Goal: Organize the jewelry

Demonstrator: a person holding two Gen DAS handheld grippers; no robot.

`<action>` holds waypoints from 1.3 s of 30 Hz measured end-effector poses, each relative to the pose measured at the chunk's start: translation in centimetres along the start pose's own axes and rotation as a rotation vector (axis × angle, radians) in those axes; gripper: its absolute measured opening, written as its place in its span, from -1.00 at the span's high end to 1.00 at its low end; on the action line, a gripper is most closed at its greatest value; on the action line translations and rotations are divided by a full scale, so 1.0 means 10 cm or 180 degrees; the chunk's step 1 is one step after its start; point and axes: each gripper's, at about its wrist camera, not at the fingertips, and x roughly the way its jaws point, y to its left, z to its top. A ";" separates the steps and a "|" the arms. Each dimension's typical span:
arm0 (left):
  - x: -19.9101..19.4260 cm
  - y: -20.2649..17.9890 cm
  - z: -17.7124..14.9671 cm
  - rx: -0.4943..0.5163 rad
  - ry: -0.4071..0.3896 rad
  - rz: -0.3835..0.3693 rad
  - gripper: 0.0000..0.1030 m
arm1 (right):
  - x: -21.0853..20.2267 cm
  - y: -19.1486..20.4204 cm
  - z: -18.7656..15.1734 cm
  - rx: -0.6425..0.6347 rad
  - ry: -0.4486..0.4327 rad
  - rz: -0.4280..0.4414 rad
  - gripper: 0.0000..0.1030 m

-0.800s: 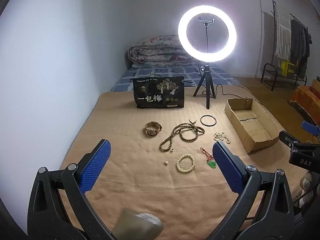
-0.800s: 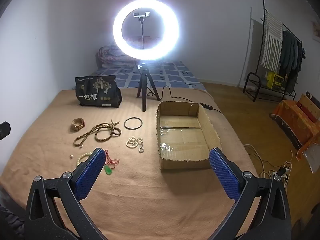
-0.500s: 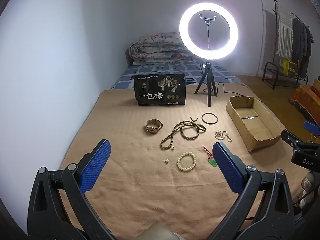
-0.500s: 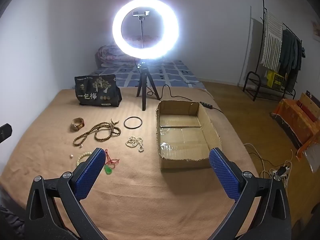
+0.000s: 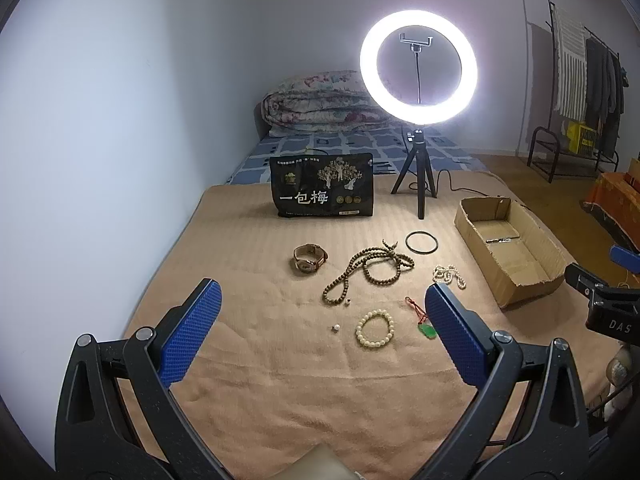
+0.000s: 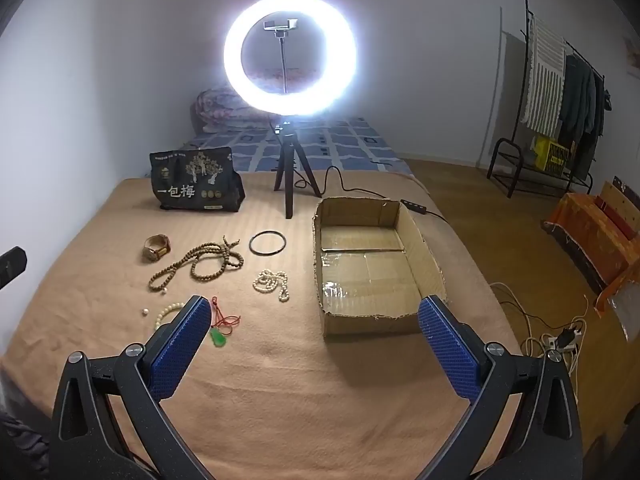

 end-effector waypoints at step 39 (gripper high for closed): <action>-0.12 -0.13 0.05 0.0057 -0.0191 0.0049 -1.00 | -0.02 0.01 0.03 0.0018 -0.0008 -0.0010 -0.99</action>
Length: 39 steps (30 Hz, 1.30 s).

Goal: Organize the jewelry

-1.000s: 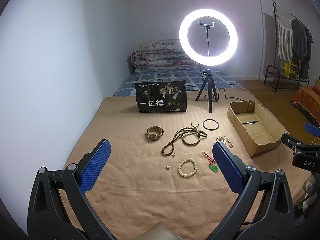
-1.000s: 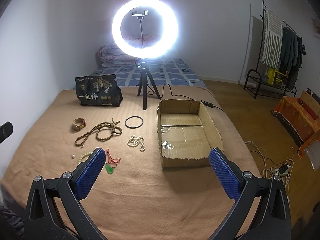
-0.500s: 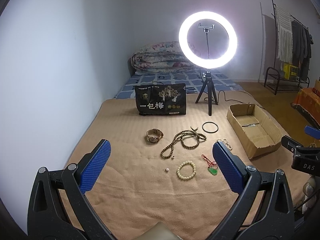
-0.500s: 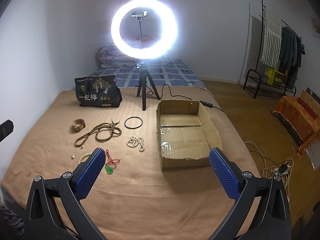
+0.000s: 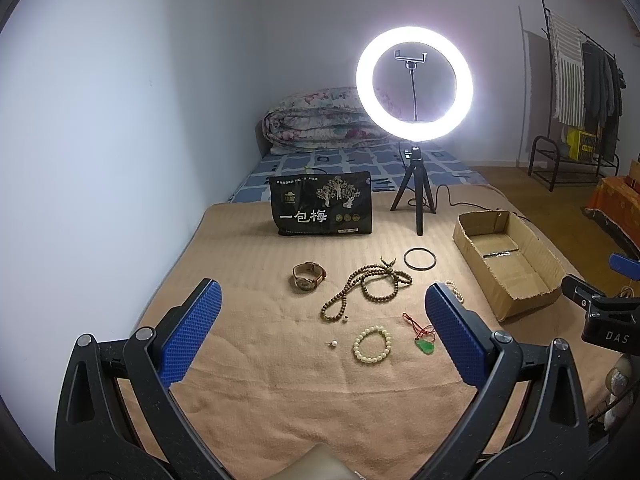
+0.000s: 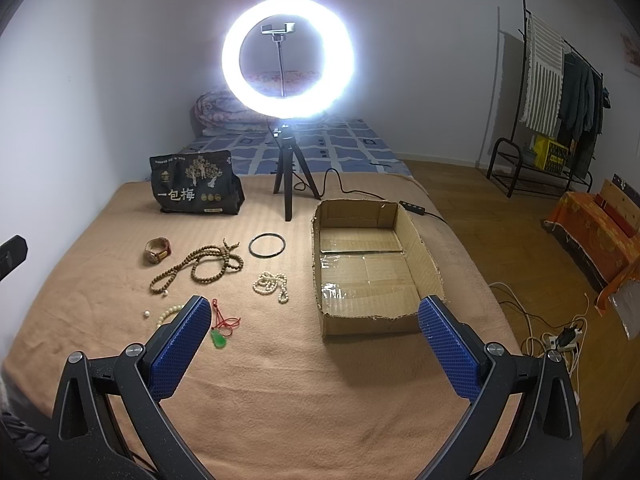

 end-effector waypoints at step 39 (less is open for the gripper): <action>0.12 0.00 -0.03 -0.0026 0.0112 0.0013 -1.00 | 0.04 0.00 -0.02 0.0017 0.0030 -0.0020 -0.99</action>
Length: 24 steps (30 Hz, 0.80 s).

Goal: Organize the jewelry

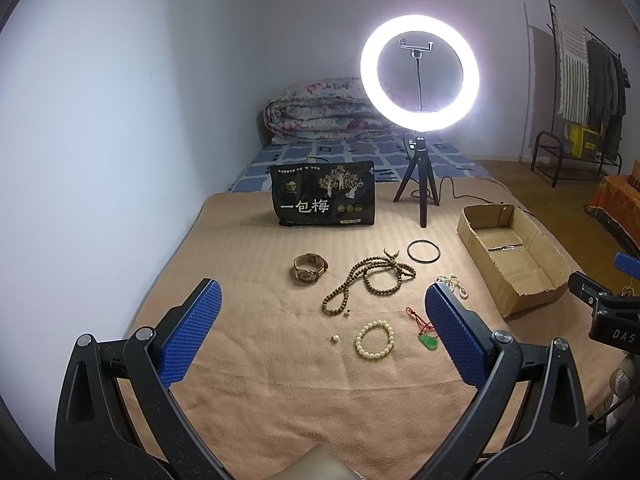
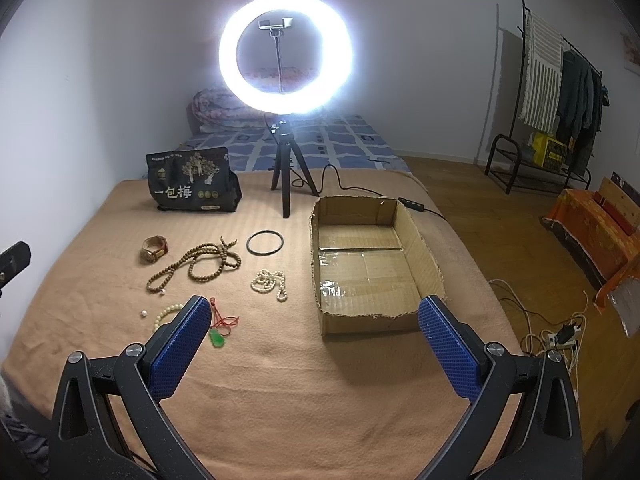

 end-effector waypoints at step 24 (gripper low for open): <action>0.53 0.39 0.02 -0.0144 0.0360 0.0235 -1.00 | 0.29 0.11 0.03 -0.0263 0.0138 -0.0078 -0.99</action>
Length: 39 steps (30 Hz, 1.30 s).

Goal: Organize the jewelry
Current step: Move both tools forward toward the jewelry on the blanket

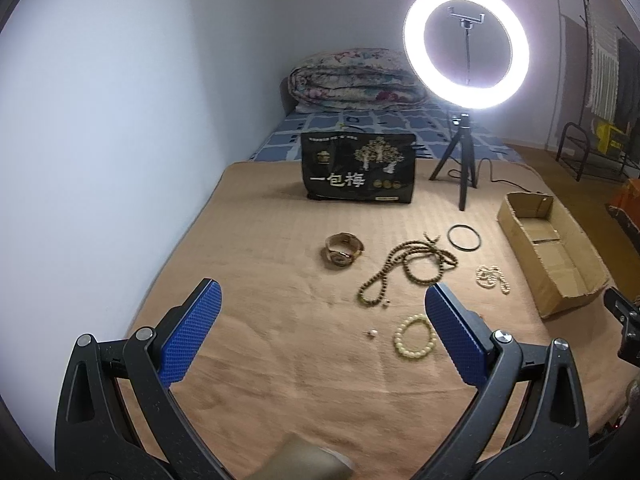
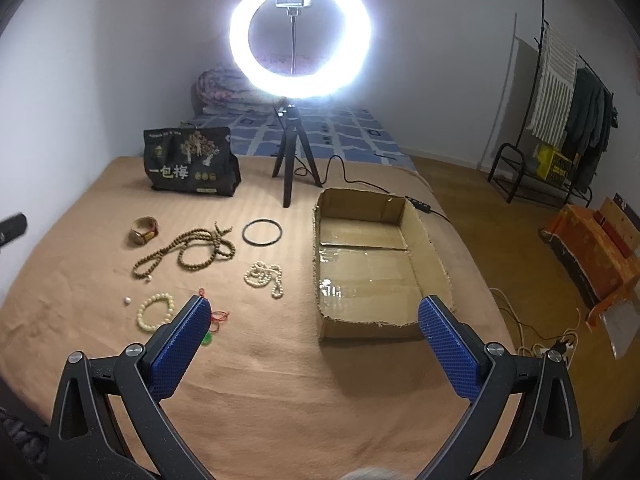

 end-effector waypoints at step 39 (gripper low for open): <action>1.12 0.22 -0.13 -0.0011 0.0919 -0.0303 -0.83 | 0.75 0.47 0.14 -0.0309 0.0506 0.0872 -0.98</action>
